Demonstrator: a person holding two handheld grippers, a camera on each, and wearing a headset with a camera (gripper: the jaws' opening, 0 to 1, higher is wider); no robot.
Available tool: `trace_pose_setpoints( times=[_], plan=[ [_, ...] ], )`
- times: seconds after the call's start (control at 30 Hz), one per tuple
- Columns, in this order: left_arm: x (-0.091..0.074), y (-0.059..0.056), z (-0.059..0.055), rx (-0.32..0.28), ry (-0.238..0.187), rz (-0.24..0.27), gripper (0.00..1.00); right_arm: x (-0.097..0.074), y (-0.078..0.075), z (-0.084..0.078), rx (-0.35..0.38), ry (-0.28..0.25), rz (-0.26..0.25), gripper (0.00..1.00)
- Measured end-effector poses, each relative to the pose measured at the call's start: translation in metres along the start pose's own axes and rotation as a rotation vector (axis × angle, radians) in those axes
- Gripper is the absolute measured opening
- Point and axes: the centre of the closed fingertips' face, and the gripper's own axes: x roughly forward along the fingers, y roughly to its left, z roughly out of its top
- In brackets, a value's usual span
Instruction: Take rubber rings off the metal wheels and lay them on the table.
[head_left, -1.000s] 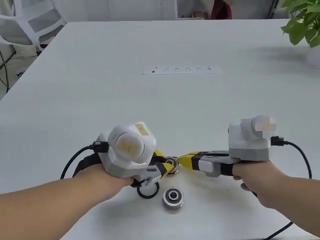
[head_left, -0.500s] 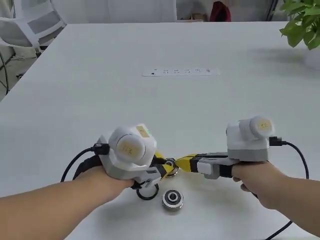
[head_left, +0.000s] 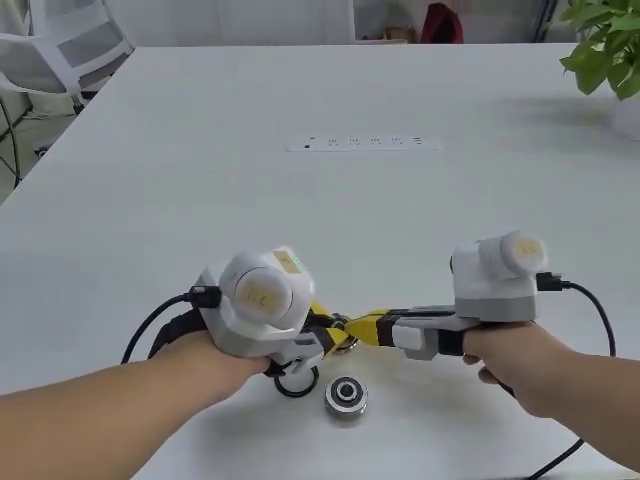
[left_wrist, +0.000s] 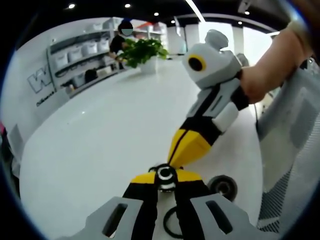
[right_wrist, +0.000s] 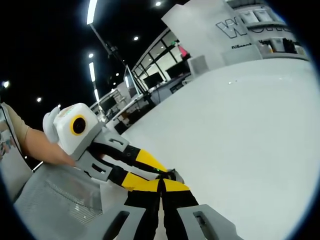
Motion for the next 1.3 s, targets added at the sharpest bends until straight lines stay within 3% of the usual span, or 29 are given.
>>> trace_pose_setpoints(
  times=[0.07,0.43,0.67,0.73,0.8,1.07,1.3],
  plan=[
    [0.000,0.000,0.000,-0.001,0.000,-0.001,0.12,0.000,0.000,0.000,-0.011,0.006,-0.012,0.00],
    [0.000,0.001,0.000,-0.012,-0.004,-0.005,0.12,-0.003,0.009,-0.002,0.050,-0.006,0.027,0.00],
    [0.000,0.002,0.000,-0.041,-0.016,-0.014,0.13,-0.006,0.000,-0.006,0.033,0.008,-0.035,0.00],
    [0.000,0.001,0.001,-0.020,-0.017,-0.017,0.13,-0.005,-0.001,-0.006,0.027,0.012,-0.043,0.00],
    [0.000,0.001,0.001,-0.045,-0.011,-0.018,0.14,-0.005,-0.005,-0.007,0.012,0.021,-0.061,0.00],
    [-0.002,-0.002,0.005,-0.045,-0.012,-0.038,0.19,-0.006,-0.011,-0.005,0.001,0.015,-0.061,0.00],
    [-0.012,-0.005,0.015,-0.040,-0.045,-0.064,0.24,-0.006,-0.011,0.000,0.001,0.004,-0.057,0.00]
  ],
)
